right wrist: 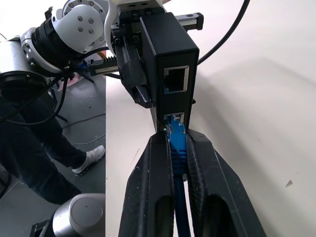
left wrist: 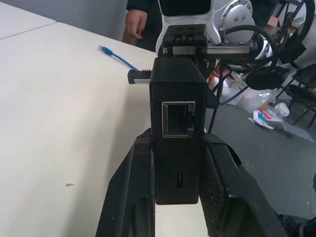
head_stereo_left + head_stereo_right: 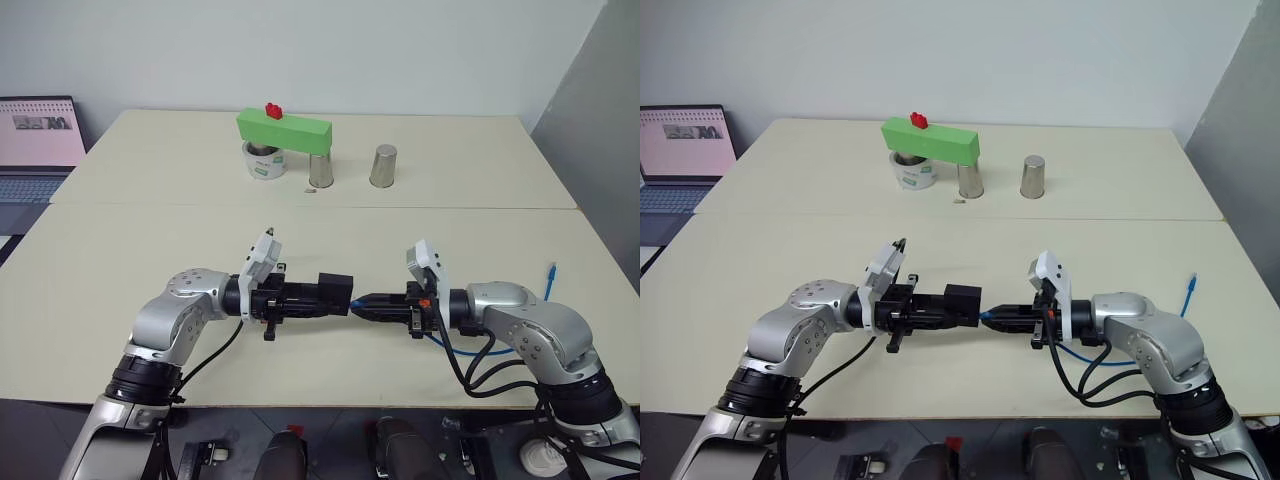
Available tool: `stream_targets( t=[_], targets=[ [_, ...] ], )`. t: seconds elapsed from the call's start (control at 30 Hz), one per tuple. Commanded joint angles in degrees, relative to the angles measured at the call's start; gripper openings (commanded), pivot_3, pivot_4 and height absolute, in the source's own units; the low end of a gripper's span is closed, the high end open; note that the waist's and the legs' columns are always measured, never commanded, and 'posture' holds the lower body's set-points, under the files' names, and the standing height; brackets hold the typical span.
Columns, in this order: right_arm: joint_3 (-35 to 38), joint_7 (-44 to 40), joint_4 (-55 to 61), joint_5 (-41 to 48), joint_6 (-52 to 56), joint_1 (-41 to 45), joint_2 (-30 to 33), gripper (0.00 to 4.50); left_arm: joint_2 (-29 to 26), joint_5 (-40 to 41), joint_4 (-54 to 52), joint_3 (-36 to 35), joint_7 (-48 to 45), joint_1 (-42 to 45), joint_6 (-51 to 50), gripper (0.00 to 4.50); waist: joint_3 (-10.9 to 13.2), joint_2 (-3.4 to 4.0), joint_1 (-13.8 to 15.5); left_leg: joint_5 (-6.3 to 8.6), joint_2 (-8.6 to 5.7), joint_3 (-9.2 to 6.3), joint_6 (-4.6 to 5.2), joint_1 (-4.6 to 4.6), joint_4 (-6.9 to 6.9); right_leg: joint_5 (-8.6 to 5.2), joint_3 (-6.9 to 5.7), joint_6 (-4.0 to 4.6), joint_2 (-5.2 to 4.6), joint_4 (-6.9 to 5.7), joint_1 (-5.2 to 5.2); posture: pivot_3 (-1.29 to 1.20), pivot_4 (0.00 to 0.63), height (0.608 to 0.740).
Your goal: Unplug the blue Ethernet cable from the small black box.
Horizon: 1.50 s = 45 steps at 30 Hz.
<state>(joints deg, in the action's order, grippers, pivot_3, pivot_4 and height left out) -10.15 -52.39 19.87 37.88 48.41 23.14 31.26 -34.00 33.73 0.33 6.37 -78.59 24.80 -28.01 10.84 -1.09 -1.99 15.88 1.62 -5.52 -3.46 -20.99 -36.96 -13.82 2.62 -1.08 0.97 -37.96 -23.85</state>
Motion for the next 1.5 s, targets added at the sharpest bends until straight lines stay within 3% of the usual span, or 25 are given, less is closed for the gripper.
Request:
stream_targets(
  t=[0.03, 0.3, 0.4, 0.47, 0.53, 0.6, 0.67, 0.7, 0.9, 1.03, 1.27, 1.5],
  targets=[
    [2.15, -0.58, 0.41, 0.87, 0.12, 1.14, 1.31, 0.07, -2.90, -2.29, -0.86, -0.04, -1.36, -1.07, 1.72, 0.80, 0.00, 0.00, 0.01, 0.00, 0.00, 0.00, 0.00, 0.00, 0.00, 0.00, 0.00, 0.00, 0.00, 0.00, 0.00, 0.00, 0.150, 0.740],
    [3.71, -2.57, -1.36, -0.28, -0.85, 0.37, 5.43, 0.07, -5.70, -5.30, 4.28, -2.66, 1.31, -1.30, 3.85, 0.80, 0.01, 0.01, 0.00, 0.00, 0.00, 0.02, 0.00, -0.04, 0.00, 0.00, 0.00, 0.00, 0.00, 0.00, -0.07, 0.00, 0.150, 0.740],
    [3.59, 0.31, -5.96, -5.33, -5.75, 1.42, 4.54, 0.07, -5.27, -5.42, 4.48, -3.79, 2.96, -1.61, 4.34, 0.80, 0.01, 0.01, 0.02, 0.00, 0.00, 0.01, 0.00, -0.18, 0.00, 0.00, 0.00, 0.00, 0.00, -0.01, -0.19, 0.00, 0.150, 0.740],
    [1.87, 5.57, -12.79, -13.49, -13.75, 3.20, 2.91, 0.07, -4.65, -5.12, 3.95, -4.46, 4.41, -1.84, 4.02, 0.80, 0.01, 0.01, 0.02, 0.00, 0.00, 0.04, 0.00, -0.20, -0.01, 0.00, 0.01, 0.00, -0.01, -0.01, -0.21, 0.00, 0.150, 0.740],
    [-0.14, 17.23, -25.82, -25.45, -24.32, 6.86, 0.66, 0.07, -3.32, -5.54, 3.34, -4.87, 7.29, -1.94, 4.20, 0.80, 0.01, 0.01, -0.13, 0.00, 0.00, 0.07, 0.00, -0.20, -0.02, 0.02, 0.04, -0.02, -0.01, -0.02, -0.22, 0.00, 0.150, 0.740],
    [-0.01, 24.41, -34.45, -31.23, -29.81, 9.24, -1.12, 0.07, -2.13, -6.78, 3.69, -5.10, 9.92, -1.68, 5.30, 0.80, 0.01, 0.01, -0.22, 0.00, -0.02, 0.14, 0.00, -0.18, -0.01, 0.05, 0.11, -0.07, -0.03, -0.02, -0.23, 0.00, 0.150, 0.740],
    [0.96, 23.78, -37.58, -31.25, -31.15, 9.72, -2.29, 0.78, -1.45, -8.07, 4.51, -5.27, 12.18, -1.24, 6.14, 0.80, 0.01, 0.01, -0.12, -0.01, -0.03, 0.19, -0.01, -0.18, 0.00, 0.06, 0.16, -0.06, -0.03, -0.05, -0.26, 0.00, 0.150, 0.740],
    [1.07, 22.26, -37.66, -30.88, -31.33, 9.44, -2.37, 0.84, -1.06, -8.91, 5.12, -5.44, 13.69, -0.88, 6.79, 0.80, 0.01, 0.01, -0.08, 0.00, -0.02, 0.13, -0.01, -0.24, 0.01, 0.03, 0.10, -0.03, -0.02, -0.05, -0.27, 0.00, 0.150, 0.740],
    [2.82, 15.40, -30.46, -28.61, -28.64, 6.77, 0.62, 2.16, 0.69, -13.09, 9.73, -6.71, 21.56, 1.40, 9.73, 0.80, 0.01, 0.02, 0.07, 0.00, -0.03, 0.11, 0.00, -0.30, 0.04, 0.19, 0.09, 0.24, -0.05, -0.04, -0.31, 0.00, 0.150, 0.740],
    [4.44, 5.32, -13.41, -20.87, -23.26, 2.00, 6.26, 3.11, 3.28, -19.00, 17.56, -8.97, 33.14, 3.46, 18.09, 0.80, 0.05, 0.09, 0.26, 0.00, -0.07, 0.06, 0.00, -0.32, 0.01, 0.04, 0.06, -0.02, -0.07, -0.03, -0.30, 0.00, 0.150, 0.740],
    [3.60, 6.79, -0.20, -15.17, -15.68, 2.72, 2.57, 3.11, 8.13, -25.29, 33.88, -13.48, 50.44, 7.73, 35.57, 0.80, 0.05, 0.08, 0.01, -0.01, -0.01, -0.03, -0.01, -0.17, -0.06, 0.07, -0.01, -0.06, -0.03, -0.11, -0.17, 0.00, 0.150, 0.740],
    [0.73, 7.64, 3.23, -12.87, -10.31, 3.85, -1.85, 3.11, 10.92, -24.19, 45.38, -16.79, 53.86, 10.94, 43.58, 0.80, 0.04, 0.06, 0.23, -0.01, -0.07, -0.06, -0.02, -0.24, -0.06, 0.09, -0.04, -0.08, -0.06, -0.08, -0.18, 0.00, 0.150, 0.740]
  ],
)
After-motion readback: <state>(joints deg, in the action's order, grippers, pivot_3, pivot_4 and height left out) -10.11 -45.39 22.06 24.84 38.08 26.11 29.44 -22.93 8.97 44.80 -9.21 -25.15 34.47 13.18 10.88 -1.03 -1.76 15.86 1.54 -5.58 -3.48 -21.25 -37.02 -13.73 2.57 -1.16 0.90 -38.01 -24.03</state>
